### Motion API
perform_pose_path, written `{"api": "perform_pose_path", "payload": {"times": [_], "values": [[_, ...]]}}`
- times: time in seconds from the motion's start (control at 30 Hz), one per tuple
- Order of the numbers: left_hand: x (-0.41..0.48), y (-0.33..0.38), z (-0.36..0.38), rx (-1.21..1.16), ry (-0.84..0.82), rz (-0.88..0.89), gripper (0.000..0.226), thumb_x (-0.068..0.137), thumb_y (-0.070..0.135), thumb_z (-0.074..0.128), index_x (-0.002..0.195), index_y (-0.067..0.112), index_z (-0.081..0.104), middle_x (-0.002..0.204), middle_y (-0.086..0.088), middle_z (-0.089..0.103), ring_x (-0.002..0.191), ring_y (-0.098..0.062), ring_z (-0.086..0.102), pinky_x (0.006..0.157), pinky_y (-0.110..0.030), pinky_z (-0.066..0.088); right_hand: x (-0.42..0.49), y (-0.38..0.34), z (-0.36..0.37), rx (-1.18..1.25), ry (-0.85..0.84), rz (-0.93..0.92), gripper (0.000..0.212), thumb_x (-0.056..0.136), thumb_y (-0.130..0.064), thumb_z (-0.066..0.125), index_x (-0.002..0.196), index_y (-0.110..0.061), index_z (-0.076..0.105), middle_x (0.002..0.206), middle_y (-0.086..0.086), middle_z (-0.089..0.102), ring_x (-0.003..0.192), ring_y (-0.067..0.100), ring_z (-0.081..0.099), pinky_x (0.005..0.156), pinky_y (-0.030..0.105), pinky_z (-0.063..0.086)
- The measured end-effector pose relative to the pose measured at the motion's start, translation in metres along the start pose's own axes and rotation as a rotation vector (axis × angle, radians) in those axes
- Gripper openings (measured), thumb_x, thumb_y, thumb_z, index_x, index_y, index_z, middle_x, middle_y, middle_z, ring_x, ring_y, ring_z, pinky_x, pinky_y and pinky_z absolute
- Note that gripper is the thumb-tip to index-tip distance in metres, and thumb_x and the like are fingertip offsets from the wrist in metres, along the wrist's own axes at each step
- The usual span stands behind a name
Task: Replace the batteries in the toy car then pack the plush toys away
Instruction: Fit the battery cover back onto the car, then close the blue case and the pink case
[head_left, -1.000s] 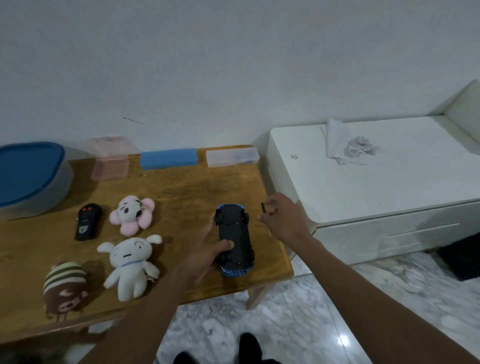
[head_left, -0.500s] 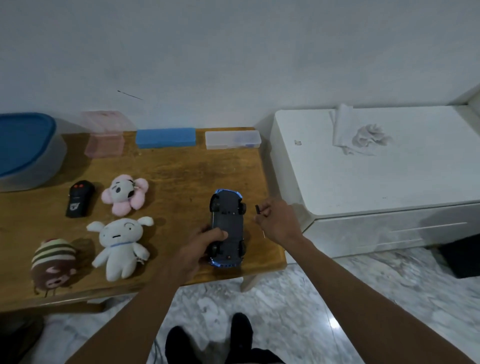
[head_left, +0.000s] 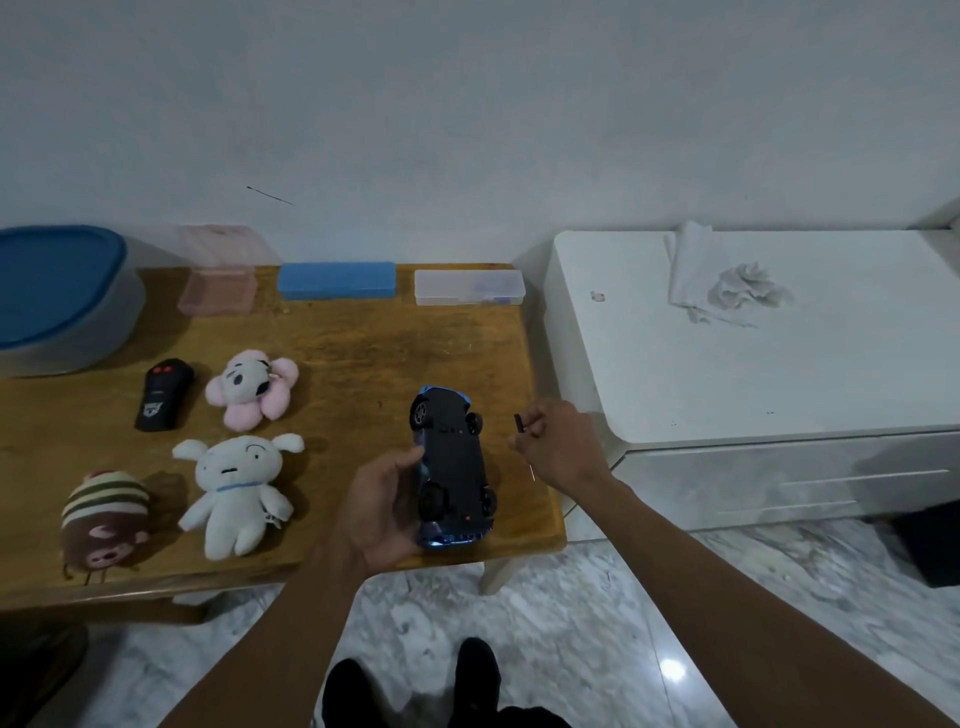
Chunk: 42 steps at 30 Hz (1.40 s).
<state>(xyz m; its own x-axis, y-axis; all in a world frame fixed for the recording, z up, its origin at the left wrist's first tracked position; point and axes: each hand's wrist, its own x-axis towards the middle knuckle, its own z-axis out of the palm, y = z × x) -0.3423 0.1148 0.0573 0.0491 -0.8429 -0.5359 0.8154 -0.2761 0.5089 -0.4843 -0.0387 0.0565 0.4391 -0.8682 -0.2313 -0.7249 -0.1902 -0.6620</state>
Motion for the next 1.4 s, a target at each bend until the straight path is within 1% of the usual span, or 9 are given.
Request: {"api": "perform_pose_path", "payload": {"times": [0.1,0.2,0.33,0.43,0.53,0.63,0.97,1.17,1.4], "values": [[0.000,-0.003,-0.003,-0.011,-0.048,0.022,0.058,0.058,0.031,0.088,0.108,0.007,0.071,0.102,-0.018,0.069,0.091,-0.034,0.067,0.090,-0.049,0.054,0.000,0.000,0.000,0.013,-0.011,-0.007,0.019,0.079,-0.023,0.076,0.087,-0.020,0.059,0.066,-0.009,0.053,0.069,0.012,0.057,0.057,0.021,0.041],[0.003,-0.002,0.000,-0.015,0.028,0.003,0.056,0.061,0.028,0.086,0.108,0.006,0.066,0.094,-0.017,0.066,0.089,-0.034,0.064,0.093,-0.051,0.049,0.000,-0.002,0.000,0.008,-0.021,-0.023,0.019,0.080,-0.021,0.075,0.090,-0.018,0.059,0.068,-0.009,0.054,0.067,0.009,0.055,0.053,0.017,0.036],[0.016,0.004,0.014,0.562,0.457,-0.023,0.056,0.055,0.036,0.085,0.104,0.014,0.067,0.089,-0.007,0.074,0.081,-0.025,0.071,0.082,-0.043,0.058,0.002,0.000,0.004,-0.007,-0.021,-0.020,0.020,0.080,-0.024,0.075,0.093,-0.019,0.061,0.070,-0.008,0.057,0.071,0.010,0.059,0.061,0.022,0.045],[0.023,0.003,0.025,0.943,0.782,0.089,0.038,0.066,0.037,0.081,0.090,0.013,0.065,0.080,-0.002,0.066,0.067,-0.013,0.061,0.055,-0.025,0.050,0.002,0.004,0.006,0.000,-0.026,-0.017,0.020,0.079,-0.026,0.076,0.092,-0.020,0.061,0.069,-0.008,0.059,0.073,0.012,0.061,0.067,0.027,0.051],[0.040,-0.002,0.019,1.307,0.975,0.105,0.071,0.067,0.053,0.077,0.118,0.008,0.055,0.104,-0.005,0.060,0.093,-0.019,0.060,0.074,-0.025,0.047,0.002,0.007,0.006,0.012,-0.042,-0.019,0.019,0.079,-0.023,0.075,0.092,-0.019,0.061,0.066,-0.009,0.056,0.070,0.011,0.060,0.062,0.021,0.046],[0.057,-0.006,0.005,1.483,0.998,-0.027,0.105,0.060,0.070,0.070,0.136,0.005,0.038,0.132,-0.014,0.049,0.119,-0.029,0.051,0.096,-0.035,0.046,0.003,0.010,0.003,0.003,-0.028,-0.031,0.017,0.078,-0.022,0.076,0.088,-0.019,0.062,0.063,-0.012,0.053,0.070,0.011,0.060,0.064,0.023,0.048],[0.066,-0.009,0.000,1.527,0.978,-0.028,0.095,0.063,0.068,0.069,0.133,0.009,0.044,0.129,-0.014,0.051,0.117,-0.029,0.053,0.097,-0.043,0.048,0.006,0.017,-0.004,0.035,-0.030,-0.016,0.020,0.078,-0.024,0.078,0.090,-0.017,0.064,0.067,-0.006,0.062,0.072,0.015,0.066,0.069,0.030,0.056],[0.070,-0.010,-0.009,1.396,1.047,-0.027,0.129,0.036,0.094,0.046,0.135,0.011,0.040,0.126,-0.012,0.048,0.111,-0.028,0.053,0.090,-0.041,0.049,0.009,0.011,-0.004,0.017,-0.033,-0.015,0.022,0.079,-0.026,0.076,0.095,-0.018,0.064,0.068,-0.009,0.058,0.072,0.013,0.065,0.062,0.023,0.049],[0.034,0.043,0.001,1.682,0.960,0.321,0.069,0.081,0.066,0.041,0.120,0.009,0.049,0.123,-0.015,0.051,0.106,-0.030,0.053,0.087,-0.044,0.050,0.025,-0.032,0.001,-0.014,-0.105,-0.122,0.023,0.083,-0.029,0.071,0.103,-0.017,0.068,0.091,-0.001,0.070,0.082,0.013,0.064,0.074,0.029,0.054]]}}
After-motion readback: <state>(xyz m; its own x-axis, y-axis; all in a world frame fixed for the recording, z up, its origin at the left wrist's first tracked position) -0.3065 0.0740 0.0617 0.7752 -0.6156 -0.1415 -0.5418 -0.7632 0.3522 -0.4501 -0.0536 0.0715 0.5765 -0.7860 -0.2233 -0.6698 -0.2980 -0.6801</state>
